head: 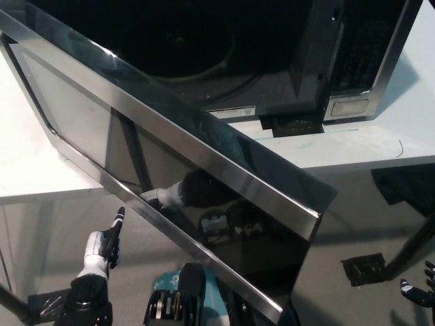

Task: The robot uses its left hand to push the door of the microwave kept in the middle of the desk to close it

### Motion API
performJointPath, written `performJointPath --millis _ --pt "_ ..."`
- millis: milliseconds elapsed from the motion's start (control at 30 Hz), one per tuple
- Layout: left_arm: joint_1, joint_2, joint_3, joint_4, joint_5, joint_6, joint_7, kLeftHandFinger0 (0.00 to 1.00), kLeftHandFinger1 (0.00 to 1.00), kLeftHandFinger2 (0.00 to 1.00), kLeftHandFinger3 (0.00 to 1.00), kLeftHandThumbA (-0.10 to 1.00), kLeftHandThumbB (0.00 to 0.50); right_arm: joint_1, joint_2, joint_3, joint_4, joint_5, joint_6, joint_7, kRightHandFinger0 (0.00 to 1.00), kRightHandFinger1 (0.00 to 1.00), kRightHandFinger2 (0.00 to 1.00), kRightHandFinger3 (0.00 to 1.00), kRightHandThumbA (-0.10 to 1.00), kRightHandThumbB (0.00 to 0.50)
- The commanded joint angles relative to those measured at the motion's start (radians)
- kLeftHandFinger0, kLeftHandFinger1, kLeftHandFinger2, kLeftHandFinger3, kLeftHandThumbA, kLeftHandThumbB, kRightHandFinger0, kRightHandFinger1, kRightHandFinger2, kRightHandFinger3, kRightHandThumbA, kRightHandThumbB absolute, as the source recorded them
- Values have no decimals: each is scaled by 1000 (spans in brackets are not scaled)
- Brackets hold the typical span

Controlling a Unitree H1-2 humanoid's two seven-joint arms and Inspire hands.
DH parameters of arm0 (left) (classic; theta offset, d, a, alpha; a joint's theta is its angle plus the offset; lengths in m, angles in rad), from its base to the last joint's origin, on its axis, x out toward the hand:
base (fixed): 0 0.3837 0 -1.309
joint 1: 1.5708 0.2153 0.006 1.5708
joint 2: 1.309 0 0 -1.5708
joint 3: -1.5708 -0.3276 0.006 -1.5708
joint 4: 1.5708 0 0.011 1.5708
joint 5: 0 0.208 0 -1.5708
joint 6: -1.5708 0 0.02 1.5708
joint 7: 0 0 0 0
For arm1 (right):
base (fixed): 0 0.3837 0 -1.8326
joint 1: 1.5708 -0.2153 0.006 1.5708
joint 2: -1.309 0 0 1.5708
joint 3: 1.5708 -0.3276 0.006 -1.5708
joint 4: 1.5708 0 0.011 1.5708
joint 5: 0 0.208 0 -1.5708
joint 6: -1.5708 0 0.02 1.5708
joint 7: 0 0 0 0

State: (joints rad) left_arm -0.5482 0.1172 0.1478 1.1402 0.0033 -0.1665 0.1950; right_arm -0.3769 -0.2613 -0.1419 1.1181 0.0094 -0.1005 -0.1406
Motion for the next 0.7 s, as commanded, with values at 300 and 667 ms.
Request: performJointPath --millis 300,667 --pt "-44 3 5 11 -13 -63 34 0 0 0 0 794 500 -27 -30 -11 -23 9 -42 -21 1000 1000 1000 1000 579 0" --pt "282 44 9 -894 -20 562 -58 0 0 17 41 652 500 -38 -62 -9 -55 0 -20 -15 1000 1000 1000 1000 579 0"
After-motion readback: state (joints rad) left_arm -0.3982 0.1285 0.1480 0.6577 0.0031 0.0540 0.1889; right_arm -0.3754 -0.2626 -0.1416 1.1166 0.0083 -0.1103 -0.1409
